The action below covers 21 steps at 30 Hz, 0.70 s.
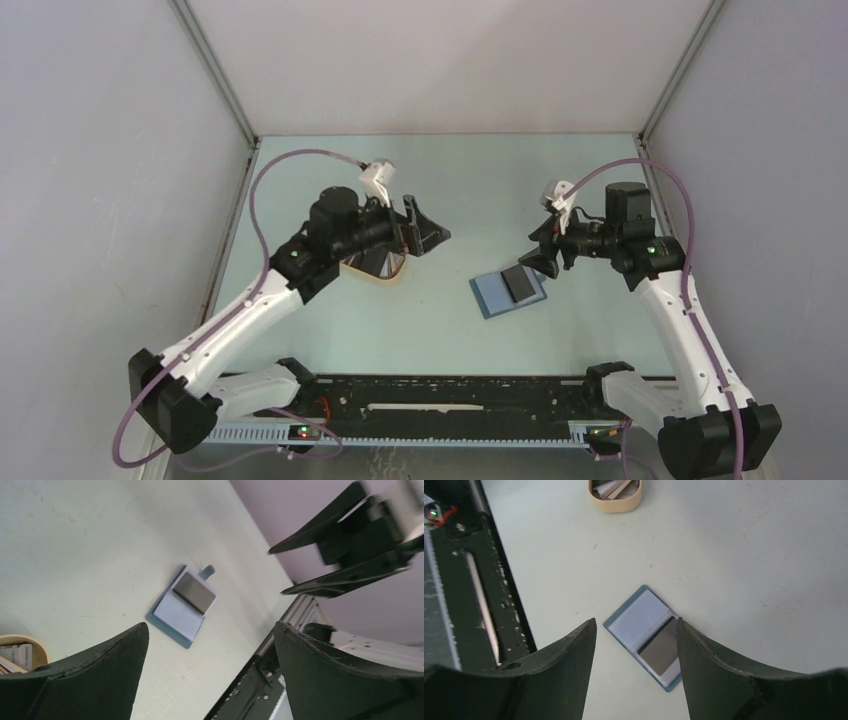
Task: Put the credit cards into the card holder
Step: Pick up the credit card from the storage box.
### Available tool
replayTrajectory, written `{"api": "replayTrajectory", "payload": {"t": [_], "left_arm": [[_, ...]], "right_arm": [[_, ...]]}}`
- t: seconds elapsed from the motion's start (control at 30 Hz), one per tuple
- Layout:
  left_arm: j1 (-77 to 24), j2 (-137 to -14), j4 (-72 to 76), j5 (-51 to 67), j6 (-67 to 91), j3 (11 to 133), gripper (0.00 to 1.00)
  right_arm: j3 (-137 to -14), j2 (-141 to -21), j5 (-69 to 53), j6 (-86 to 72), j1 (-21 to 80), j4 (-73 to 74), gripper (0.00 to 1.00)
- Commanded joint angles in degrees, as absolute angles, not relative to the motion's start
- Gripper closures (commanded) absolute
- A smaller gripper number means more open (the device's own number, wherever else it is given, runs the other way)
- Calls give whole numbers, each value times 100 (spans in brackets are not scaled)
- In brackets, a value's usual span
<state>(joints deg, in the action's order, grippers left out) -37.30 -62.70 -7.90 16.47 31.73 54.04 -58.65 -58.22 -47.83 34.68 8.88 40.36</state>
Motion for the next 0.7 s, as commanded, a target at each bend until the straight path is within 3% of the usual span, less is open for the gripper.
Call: {"api": "replayTrajectory", "payload": {"t": [0.0, 0.27, 0.67], "left_arm": [[-3691, -5851, -1764, 1581, 3580, 6533, 0], [-3696, -5381, -2117, 1845, 3974, 7647, 0], [-3778, -4767, -1331, 2150, 4606, 7186, 0]], "right_arm": [[-5844, -5782, -5676, 3189, 565, 4144, 31], [-5687, -5914, -5952, 3256, 354, 4125, 31], [-5620, -6068, -6016, 3337, 266, 4110, 31]]}}
